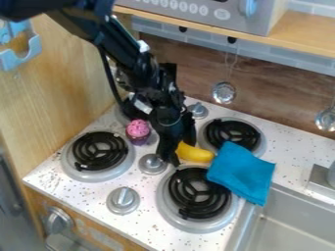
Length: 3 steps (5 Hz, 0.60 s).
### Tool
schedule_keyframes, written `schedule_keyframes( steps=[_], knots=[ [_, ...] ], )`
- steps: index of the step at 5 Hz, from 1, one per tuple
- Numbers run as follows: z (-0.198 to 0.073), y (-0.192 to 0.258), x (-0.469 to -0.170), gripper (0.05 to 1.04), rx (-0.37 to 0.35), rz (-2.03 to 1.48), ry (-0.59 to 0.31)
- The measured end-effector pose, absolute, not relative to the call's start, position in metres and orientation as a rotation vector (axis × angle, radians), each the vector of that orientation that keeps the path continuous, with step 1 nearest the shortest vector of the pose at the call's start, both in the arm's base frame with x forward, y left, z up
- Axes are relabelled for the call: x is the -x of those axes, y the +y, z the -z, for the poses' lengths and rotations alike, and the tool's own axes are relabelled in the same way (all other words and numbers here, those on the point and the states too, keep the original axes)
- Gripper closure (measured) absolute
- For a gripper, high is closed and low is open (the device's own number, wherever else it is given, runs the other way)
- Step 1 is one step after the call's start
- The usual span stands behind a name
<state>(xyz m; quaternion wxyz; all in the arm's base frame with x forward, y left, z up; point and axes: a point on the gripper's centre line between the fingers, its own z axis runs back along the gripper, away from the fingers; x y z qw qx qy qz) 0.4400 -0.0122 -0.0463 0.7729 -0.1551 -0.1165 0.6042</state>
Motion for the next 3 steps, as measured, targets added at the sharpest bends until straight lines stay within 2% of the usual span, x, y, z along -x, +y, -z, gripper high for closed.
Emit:
schedule_keyframes(
  steps=[1,2,3],
  knots=[
    [0.0112,-0.0246,-0.4376,0.082,0.416,-1.022,-0.320],
    [0.0079,-0.0261,-0.4327,0.083,0.408,-0.757,-0.332],
    [0.0020,-0.0256,-0.4307,0.082,0.338,-0.524,-0.295]
  ],
)
